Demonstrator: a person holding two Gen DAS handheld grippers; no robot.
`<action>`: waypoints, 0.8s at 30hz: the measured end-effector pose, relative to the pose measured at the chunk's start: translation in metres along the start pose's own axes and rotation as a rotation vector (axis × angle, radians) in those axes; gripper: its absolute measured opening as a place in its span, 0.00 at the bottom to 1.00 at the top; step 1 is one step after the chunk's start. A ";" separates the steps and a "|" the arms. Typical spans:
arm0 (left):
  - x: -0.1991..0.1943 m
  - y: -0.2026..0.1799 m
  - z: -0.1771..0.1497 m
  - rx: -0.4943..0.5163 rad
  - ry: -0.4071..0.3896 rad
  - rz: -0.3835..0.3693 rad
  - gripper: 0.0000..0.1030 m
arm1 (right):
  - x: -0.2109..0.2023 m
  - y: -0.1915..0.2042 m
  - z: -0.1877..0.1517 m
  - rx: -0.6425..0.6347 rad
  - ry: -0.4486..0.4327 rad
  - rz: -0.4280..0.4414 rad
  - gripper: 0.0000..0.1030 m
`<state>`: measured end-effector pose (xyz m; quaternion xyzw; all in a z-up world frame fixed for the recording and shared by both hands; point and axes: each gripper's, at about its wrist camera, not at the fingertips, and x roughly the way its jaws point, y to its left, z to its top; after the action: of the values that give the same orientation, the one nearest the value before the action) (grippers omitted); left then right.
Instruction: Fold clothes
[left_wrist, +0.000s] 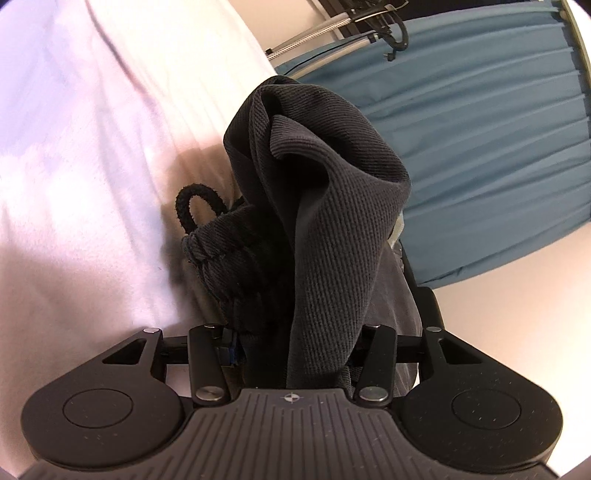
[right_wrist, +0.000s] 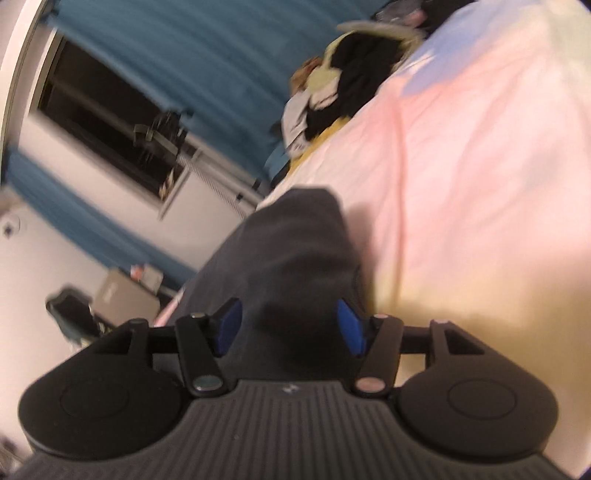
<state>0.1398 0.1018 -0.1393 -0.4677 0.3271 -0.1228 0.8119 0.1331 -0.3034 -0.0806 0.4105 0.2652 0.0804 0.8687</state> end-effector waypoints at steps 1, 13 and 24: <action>0.002 0.000 0.001 -0.008 -0.001 0.001 0.52 | 0.007 0.001 0.000 -0.020 0.004 -0.011 0.62; 0.049 0.035 0.010 -0.072 -0.022 -0.055 0.69 | 0.067 0.003 0.008 -0.101 0.013 -0.038 0.85; 0.033 -0.006 -0.004 0.064 -0.062 0.027 0.48 | 0.043 0.038 -0.005 -0.281 -0.077 -0.099 0.31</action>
<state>0.1626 0.0794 -0.1493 -0.4404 0.3039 -0.1077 0.8379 0.1699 -0.2599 -0.0713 0.2743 0.2378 0.0582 0.9300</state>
